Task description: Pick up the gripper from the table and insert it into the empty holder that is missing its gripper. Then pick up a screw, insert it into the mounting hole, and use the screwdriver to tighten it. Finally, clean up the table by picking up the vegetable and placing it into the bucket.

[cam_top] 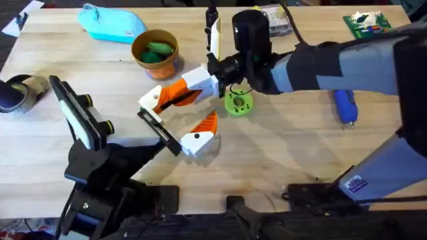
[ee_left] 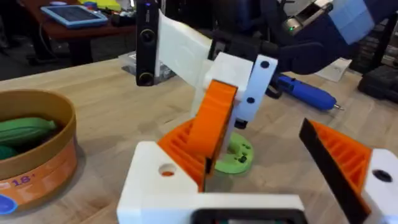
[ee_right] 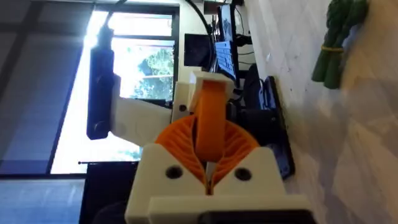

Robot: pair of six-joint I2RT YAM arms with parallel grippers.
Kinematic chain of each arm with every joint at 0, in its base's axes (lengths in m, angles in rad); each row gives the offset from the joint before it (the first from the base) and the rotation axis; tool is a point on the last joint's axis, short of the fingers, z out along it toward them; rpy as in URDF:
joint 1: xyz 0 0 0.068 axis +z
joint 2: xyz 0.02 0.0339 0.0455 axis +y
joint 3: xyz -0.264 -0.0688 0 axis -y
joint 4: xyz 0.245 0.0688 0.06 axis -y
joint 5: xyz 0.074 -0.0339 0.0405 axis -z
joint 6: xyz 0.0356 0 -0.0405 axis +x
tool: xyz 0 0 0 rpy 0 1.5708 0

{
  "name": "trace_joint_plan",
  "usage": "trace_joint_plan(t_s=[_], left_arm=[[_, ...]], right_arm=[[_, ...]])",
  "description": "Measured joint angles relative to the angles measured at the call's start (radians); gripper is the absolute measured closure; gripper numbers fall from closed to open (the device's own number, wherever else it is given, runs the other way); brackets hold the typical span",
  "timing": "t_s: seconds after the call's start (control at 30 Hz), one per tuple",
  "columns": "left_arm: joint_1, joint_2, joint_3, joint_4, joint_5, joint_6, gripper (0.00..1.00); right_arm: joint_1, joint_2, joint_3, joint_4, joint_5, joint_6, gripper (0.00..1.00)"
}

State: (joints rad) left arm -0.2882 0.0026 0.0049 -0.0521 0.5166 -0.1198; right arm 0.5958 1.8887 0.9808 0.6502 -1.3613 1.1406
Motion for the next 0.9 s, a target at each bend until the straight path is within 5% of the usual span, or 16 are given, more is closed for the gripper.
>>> trace_joint_plan(t_s=[0.43,0.57,0.67,0.9], left_arm=[[0.005,0.000,0.000,0.000,-0.017,0.000,0.010],[0.005,0.000,0.000,0.000,-0.013,0.001,0.010],[-0.003,0.000,0.001,0.000,0.023,0.004,0.010],[-0.009,0.000,0.001,-0.001,0.058,0.004,0.010]], right_arm=[[0.012,0.000,0.005,0.001,0.031,-0.016,0.984],[0.013,0.001,0.006,-0.003,0.040,-0.023,0.814],[0.029,0.003,0.006,-0.001,0.056,-0.030,0.584],[0.053,0.003,0.006,-0.001,0.059,-0.035,0.417]])
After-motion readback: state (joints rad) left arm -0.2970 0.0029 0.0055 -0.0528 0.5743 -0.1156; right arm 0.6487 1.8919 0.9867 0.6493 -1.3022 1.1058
